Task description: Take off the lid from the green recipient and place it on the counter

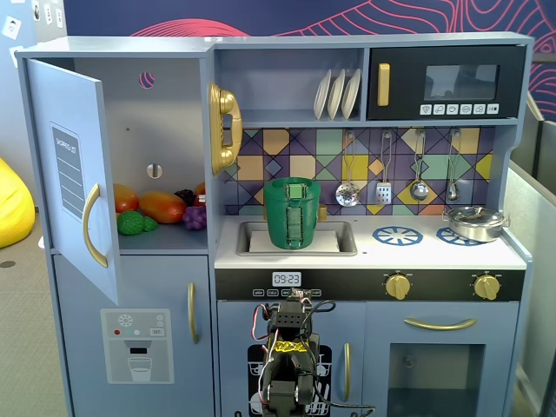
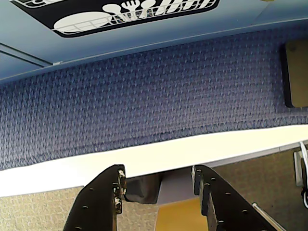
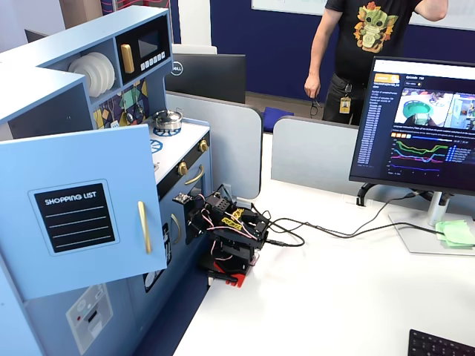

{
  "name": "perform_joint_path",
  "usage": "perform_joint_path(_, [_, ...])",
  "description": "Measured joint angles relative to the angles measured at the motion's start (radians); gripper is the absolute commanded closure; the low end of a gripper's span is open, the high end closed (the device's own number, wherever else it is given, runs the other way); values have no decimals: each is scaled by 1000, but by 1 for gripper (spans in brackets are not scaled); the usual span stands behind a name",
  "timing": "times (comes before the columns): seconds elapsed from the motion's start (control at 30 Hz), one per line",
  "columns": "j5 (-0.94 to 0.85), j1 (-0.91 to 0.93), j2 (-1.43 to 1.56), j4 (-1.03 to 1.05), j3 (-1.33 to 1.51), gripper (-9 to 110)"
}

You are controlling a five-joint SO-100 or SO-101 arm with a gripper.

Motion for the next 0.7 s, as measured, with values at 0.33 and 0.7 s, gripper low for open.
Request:
perform_joint_path(0.33, [0,14,0,0,0,101])
perform_joint_path(0.7, [-71,77,-69,-169,-121,97])
